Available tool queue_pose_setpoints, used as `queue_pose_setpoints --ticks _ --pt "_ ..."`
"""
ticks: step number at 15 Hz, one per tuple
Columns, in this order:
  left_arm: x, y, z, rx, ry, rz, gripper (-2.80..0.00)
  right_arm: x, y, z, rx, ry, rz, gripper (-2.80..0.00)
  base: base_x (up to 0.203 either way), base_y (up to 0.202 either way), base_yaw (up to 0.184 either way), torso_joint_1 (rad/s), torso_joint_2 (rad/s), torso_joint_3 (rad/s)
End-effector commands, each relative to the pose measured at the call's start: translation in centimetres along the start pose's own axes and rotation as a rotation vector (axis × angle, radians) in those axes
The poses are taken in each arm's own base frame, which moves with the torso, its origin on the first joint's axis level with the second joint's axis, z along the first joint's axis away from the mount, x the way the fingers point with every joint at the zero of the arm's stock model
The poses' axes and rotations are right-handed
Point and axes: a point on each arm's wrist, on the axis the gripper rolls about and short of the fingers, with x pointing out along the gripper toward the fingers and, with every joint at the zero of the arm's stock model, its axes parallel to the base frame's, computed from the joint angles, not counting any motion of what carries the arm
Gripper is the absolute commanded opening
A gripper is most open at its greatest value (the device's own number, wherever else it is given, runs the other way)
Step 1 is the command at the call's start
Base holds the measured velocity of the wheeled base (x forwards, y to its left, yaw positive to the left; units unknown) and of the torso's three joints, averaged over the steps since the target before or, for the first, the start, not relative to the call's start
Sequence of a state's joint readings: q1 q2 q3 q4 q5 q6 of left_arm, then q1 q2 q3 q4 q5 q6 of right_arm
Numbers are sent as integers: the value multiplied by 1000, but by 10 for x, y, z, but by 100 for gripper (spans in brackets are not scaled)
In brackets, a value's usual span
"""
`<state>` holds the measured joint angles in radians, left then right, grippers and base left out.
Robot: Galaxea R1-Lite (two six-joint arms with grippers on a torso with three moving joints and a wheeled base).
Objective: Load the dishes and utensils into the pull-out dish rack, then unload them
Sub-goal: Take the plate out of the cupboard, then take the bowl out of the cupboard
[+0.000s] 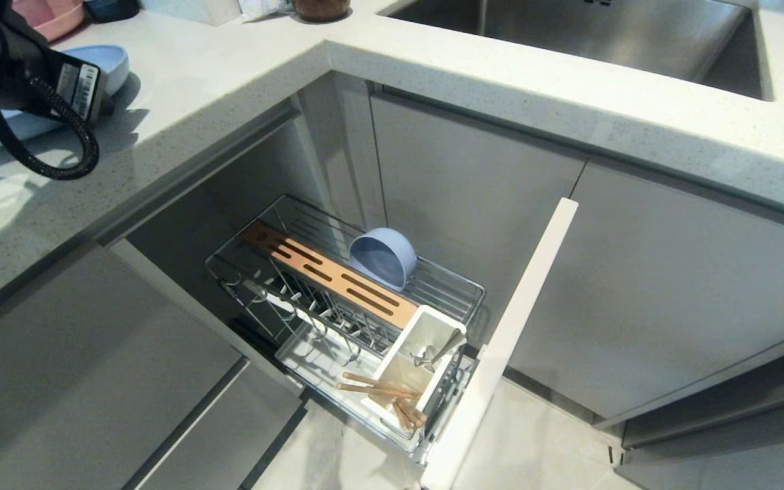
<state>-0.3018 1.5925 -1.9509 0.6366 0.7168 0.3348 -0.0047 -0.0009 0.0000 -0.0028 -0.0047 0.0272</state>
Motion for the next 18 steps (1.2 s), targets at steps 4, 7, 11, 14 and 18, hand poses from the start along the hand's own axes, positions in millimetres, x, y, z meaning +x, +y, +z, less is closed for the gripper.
queue_pose_setpoints --ticks 4,7,11,14,18 --pt "-20 17 6 -95 -105 -44 0 0 0 0 0 -3 0 -280 0 0 0 0 0 0" --pt "-37 29 2 -233 -157 -140 0 0 0 0 0 -3 0 -280 0 0 0 0 0 0" --pt "-66 45 -14 -501 -175 -318 -280 0 0 0 0 -2 0 -280 0 0 0 0 0 0" --pt "-76 46 -31 -728 -111 -435 -280 0 0 0 0 -3 0 -280 0 0 0 0 0 0" --pt "-81 28 -34 -908 -31 -591 -280 0 0 0 0 -3 0 -280 0 0 0 0 0 0"
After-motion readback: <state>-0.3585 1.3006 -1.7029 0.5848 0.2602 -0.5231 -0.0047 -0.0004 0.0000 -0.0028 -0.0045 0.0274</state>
